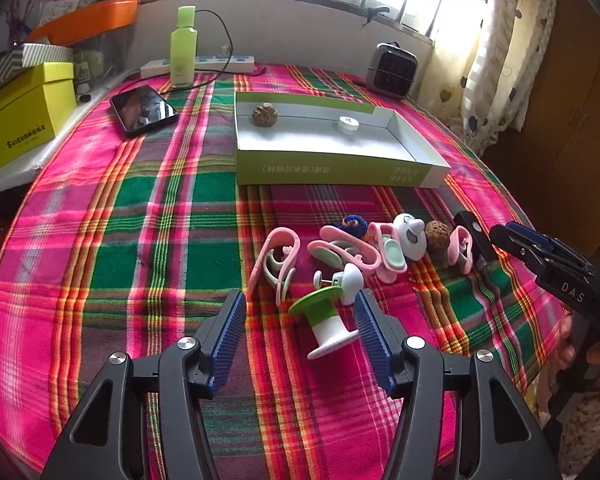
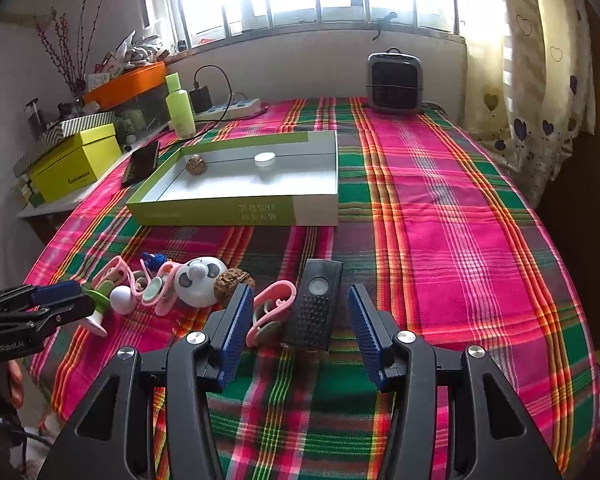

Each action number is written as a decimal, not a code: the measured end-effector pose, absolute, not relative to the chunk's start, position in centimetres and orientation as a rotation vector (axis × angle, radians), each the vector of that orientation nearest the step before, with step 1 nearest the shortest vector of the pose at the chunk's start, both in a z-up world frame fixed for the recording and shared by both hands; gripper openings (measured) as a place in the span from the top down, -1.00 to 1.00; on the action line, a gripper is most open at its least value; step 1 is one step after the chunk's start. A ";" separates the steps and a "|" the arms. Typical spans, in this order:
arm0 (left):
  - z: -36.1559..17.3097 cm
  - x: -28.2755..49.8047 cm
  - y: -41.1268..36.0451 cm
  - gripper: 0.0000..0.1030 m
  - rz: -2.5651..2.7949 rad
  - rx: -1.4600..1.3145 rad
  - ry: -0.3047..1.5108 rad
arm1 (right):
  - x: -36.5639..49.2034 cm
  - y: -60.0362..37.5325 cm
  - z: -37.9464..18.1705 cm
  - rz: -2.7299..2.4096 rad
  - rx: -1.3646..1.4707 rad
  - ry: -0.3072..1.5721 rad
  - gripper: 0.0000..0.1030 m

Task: Organize objects
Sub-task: 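Open both grippers and withdraw them from the box back toward the items, then grasp the black device with the right gripper while the left grasps the green suction toy, then carry the black device (right gripper) and green toy (left gripper) to the box, then lower the black device and open the right gripper while the left releases the green toy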

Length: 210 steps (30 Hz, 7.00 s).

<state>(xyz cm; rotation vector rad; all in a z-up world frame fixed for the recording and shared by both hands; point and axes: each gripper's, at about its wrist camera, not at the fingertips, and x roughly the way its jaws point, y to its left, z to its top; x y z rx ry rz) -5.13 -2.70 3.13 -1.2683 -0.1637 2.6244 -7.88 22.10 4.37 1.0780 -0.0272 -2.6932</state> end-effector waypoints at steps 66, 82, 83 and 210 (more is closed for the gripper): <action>1.5 -6.0 -1.0 0.38 2.670 -1.304 -0.108 | -11.1 21.2 1.6 -2.656 1.211 0.127 0.51; 3.2 -6.2 -0.8 0.38 2.674 -1.249 -0.113 | -10.6 21.3 3.6 -2.658 1.146 0.078 0.51; 3.4 -6.3 -0.8 0.38 2.670 -1.247 -0.118 | -10.6 21.3 3.7 -2.656 1.143 0.072 0.51; 6.6 -18.9 0.9 -0.05 2.765 -1.244 -0.107 | -18.6 18.0 6.9 -2.682 1.097 -0.006 0.16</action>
